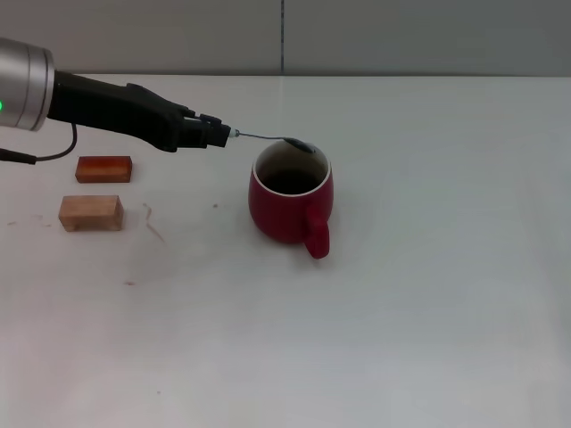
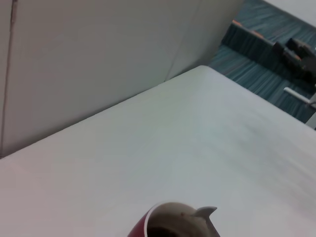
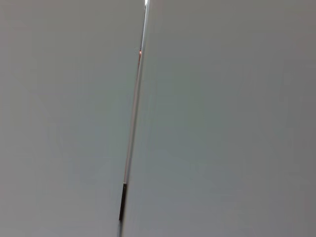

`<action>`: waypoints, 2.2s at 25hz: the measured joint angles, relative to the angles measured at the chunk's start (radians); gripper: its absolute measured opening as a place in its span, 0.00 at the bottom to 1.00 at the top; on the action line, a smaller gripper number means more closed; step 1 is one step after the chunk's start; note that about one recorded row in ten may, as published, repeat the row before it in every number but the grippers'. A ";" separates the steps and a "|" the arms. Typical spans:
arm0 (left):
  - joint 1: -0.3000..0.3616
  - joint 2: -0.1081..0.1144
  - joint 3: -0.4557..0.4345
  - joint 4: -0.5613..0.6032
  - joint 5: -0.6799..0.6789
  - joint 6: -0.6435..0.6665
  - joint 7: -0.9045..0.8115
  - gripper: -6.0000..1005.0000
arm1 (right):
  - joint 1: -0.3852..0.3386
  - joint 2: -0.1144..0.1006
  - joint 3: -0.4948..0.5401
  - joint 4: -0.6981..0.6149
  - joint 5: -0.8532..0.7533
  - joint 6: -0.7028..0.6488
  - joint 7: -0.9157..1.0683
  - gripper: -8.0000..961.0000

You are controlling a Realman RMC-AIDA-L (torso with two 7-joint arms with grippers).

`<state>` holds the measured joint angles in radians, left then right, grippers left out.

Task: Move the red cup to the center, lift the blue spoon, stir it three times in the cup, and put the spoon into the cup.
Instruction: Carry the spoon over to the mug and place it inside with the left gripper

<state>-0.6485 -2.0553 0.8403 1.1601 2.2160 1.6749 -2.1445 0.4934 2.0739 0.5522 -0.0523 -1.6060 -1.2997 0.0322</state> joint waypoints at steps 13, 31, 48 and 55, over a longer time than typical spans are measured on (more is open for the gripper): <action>-0.047 -0.004 0.132 0.190 0.173 0.031 -0.051 0.17 | -0.002 0.000 0.000 0.003 0.000 -0.001 0.000 0.70; -0.106 -0.015 0.320 0.275 0.265 0.028 -0.053 0.17 | -0.014 0.002 0.000 0.025 0.000 0.001 0.000 0.70; -0.138 -0.017 0.473 0.280 0.328 -0.022 -0.039 0.17 | -0.018 0.004 -0.006 0.030 0.000 -0.008 -0.006 0.70; -0.134 -0.017 0.515 0.270 0.331 -0.075 -0.038 0.17 | -0.028 0.005 -0.008 0.040 -0.003 -0.010 -0.006 0.70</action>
<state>-0.7824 -2.0725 1.3551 1.4302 2.5470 1.6002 -2.1828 0.4658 2.0785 0.5440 -0.0120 -1.6089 -1.3101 0.0259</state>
